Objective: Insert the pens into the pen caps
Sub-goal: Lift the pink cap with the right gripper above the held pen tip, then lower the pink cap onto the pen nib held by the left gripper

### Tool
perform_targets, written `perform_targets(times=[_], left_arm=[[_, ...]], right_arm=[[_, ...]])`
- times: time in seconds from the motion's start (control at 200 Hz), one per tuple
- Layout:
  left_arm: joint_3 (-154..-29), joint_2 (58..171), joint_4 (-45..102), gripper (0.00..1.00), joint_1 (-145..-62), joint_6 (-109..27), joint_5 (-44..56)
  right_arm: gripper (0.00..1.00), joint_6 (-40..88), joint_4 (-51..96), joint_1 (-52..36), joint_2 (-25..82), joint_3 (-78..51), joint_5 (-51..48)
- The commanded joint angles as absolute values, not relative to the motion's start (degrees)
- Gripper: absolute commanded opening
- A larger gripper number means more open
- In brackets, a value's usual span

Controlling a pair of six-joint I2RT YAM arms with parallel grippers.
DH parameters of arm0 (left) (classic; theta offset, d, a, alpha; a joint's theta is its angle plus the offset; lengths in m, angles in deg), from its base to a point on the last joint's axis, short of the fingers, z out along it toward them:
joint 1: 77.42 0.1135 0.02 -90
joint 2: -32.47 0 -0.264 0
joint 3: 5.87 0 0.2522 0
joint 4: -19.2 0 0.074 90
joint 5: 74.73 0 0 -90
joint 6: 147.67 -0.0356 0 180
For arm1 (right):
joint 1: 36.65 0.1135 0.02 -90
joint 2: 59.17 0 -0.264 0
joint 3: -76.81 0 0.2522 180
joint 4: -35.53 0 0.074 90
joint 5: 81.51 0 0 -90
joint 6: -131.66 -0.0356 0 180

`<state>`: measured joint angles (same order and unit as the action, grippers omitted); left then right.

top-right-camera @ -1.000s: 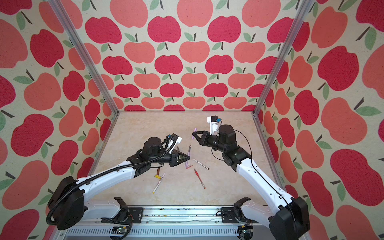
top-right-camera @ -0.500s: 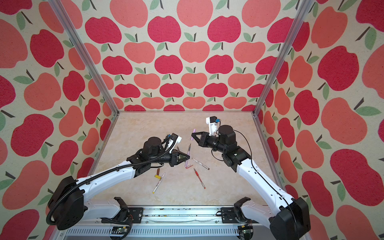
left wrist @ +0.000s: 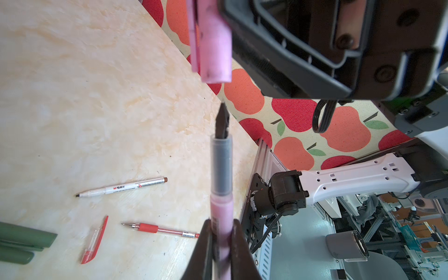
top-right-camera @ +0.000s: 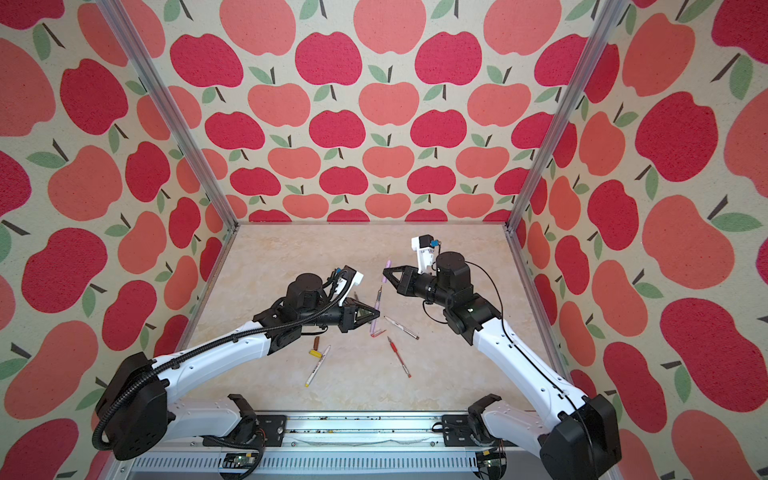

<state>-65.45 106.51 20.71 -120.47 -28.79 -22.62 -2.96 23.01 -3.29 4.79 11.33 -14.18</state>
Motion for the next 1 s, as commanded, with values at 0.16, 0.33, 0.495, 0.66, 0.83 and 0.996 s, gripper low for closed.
perform_targets(times=[0.16, 0.33, 0.495, 0.66, 0.83, 0.996], left_arm=[[-67.2, 106.8, 19.7, 0.0, -120.7, -29.3, -21.8], [-66.9, 106.6, 19.6, 0.0, -120.6, -29.2, -21.8], [-66.8, 106.4, 19.6, 0.0, -120.6, -29.2, -21.7], [-66.6, 106.3, 19.3, 0.0, -120.6, -29.1, -21.2], [-66.6, 106.0, 18.8, 0.0, -120.4, -29.0, -20.5], [-66.4, 105.5, 18.6, 0.0, -120.4, -28.9, -20.2]], right_arm=[[0.06, -2.4, 22.7, -2.3, 3.8, 12.4, -15.3], [0.06, -2.3, 22.6, -2.0, 3.5, 12.9, -14.9], [0.06, -2.3, 22.5, -1.8, 3.4, 13.2, -15.0], [0.04, -2.3, 22.7, -1.4, 3.1, 13.6, -15.3], [0.03, -1.9, 22.8, -0.9, 2.9, 14.1, -16.0], [0.03, -1.6, 22.6, -0.3, 2.7, 15.1, -16.4]])
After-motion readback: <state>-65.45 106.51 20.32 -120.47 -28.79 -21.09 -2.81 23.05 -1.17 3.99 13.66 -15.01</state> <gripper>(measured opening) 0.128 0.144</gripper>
